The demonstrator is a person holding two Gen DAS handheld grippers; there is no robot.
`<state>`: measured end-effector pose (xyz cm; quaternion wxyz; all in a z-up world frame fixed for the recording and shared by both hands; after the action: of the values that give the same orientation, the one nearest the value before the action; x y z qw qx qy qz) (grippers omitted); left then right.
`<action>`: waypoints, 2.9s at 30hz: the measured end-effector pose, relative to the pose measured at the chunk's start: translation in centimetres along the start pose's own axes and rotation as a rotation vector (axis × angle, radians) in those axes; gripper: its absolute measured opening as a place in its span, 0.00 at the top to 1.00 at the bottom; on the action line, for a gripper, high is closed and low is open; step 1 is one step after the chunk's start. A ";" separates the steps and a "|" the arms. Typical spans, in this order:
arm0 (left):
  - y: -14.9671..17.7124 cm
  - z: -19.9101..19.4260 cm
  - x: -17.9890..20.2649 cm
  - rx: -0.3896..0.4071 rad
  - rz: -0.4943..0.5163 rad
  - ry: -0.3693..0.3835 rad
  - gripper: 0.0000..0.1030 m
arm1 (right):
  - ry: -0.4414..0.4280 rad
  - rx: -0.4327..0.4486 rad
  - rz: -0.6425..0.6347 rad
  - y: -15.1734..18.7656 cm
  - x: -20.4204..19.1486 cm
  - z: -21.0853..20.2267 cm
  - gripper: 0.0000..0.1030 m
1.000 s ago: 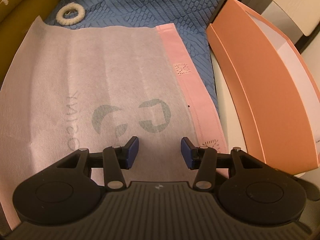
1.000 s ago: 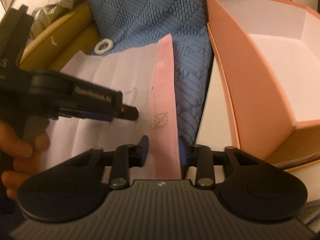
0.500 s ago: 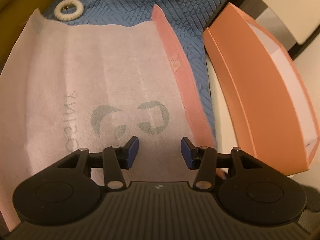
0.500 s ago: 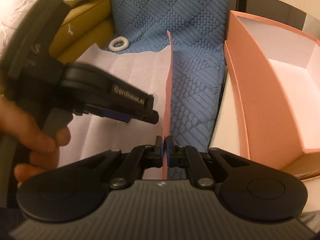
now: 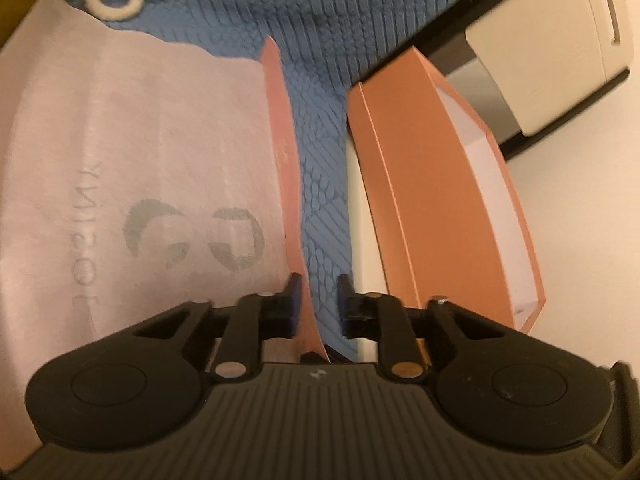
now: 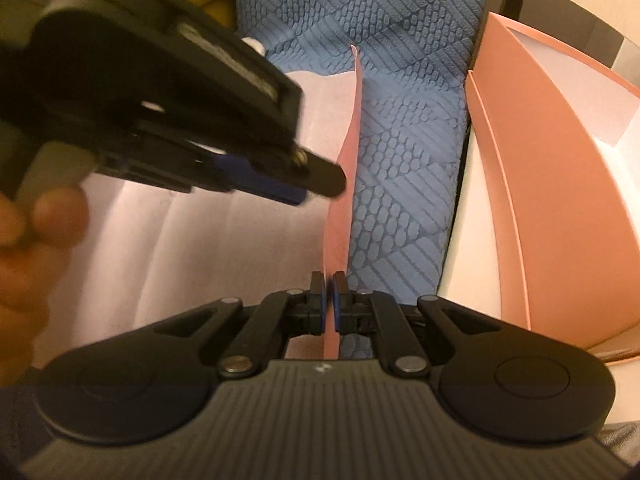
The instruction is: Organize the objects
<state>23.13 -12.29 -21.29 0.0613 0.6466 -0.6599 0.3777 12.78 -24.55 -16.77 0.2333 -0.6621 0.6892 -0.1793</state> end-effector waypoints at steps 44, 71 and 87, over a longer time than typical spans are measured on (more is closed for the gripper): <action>-0.3 0.5 -2.0 0.007 -0.011 -0.109 0.95 | -0.120 -0.013 0.290 0.1 2.2 1.5 0.94; -0.1 3.1 2.2 -0.033 -0.046 -0.058 0.96 | -0.044 -0.003 0.092 1.3 3.3 0.0 0.88; 0.4 2.6 -0.4 -0.050 -0.061 -0.115 0.96 | -0.273 -0.043 0.298 1.2 2.7 0.7 0.87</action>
<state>23.91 -13.51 -23.49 0.0509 0.6852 -0.6515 0.3215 12.17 -27.13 -18.21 0.3343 -0.5756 0.7454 -0.0367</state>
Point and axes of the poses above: each gripper's, at about its wrist camera, not at the fingertips, and z roughly the way its jaws point, x to its right, y to its underside, the point moved 4 cm from there along z, roughly the way its jaws point, and after that the axes turned 8 degrees about z, right-handed, at the moved point
